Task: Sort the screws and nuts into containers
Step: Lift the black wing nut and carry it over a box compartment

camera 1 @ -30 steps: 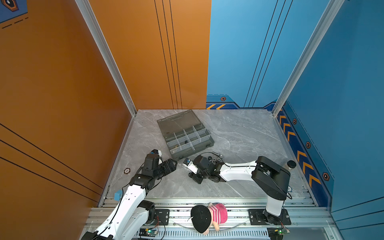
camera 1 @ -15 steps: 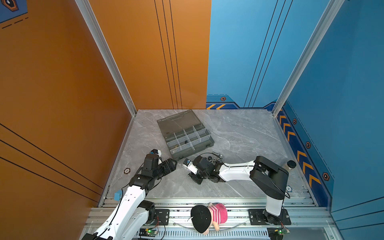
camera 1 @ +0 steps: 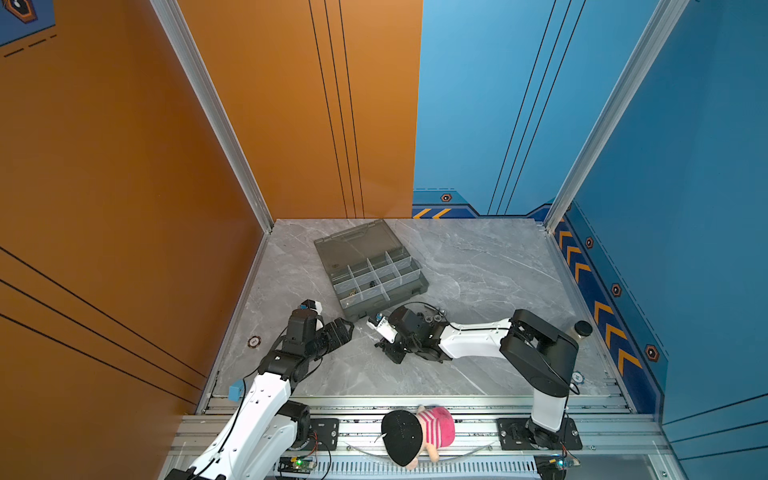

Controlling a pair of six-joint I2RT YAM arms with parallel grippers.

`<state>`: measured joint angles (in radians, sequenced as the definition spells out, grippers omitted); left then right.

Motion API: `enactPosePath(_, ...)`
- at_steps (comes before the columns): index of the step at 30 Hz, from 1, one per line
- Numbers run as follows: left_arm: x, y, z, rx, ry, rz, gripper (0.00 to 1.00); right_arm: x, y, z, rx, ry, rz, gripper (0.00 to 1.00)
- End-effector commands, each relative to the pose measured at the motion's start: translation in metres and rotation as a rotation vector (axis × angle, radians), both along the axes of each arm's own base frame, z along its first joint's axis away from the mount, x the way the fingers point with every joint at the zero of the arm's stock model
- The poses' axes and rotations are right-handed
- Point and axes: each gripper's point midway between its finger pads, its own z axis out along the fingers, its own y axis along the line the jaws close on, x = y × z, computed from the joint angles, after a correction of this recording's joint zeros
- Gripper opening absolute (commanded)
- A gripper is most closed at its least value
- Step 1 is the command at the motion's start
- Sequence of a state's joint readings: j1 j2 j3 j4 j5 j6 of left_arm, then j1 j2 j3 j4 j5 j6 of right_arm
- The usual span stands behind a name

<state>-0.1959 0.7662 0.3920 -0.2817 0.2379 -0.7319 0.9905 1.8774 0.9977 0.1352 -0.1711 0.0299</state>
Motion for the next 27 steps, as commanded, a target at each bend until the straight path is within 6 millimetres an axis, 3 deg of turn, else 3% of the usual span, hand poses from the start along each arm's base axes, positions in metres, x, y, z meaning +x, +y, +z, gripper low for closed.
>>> enactPosePath(1,-0.003,0.001,-0.005,-0.016,0.009,0.004,0.83,0.009,0.007,0.043,0.140,0.022,-0.001,0.00)
enactPosePath(10,-0.002,-0.001,-0.002,-0.033,-0.002,-0.005,0.83,0.053,0.013,0.128,0.328,-0.018,-0.005,0.00)
enactPosePath(16,0.000,-0.008,0.000,-0.085,-0.015,-0.020,0.84,0.099,0.022,0.155,0.360,-0.093,-0.050,0.00)
enactPosePath(22,-0.001,-0.011,-0.002,-0.098,-0.006,-0.032,0.85,0.152,0.037,0.155,0.400,-0.115,-0.144,0.00)
enactPosePath(27,-0.002,-0.012,-0.007,-0.097,0.013,-0.041,0.85,0.184,0.048,0.122,0.388,-0.110,-0.221,0.00)
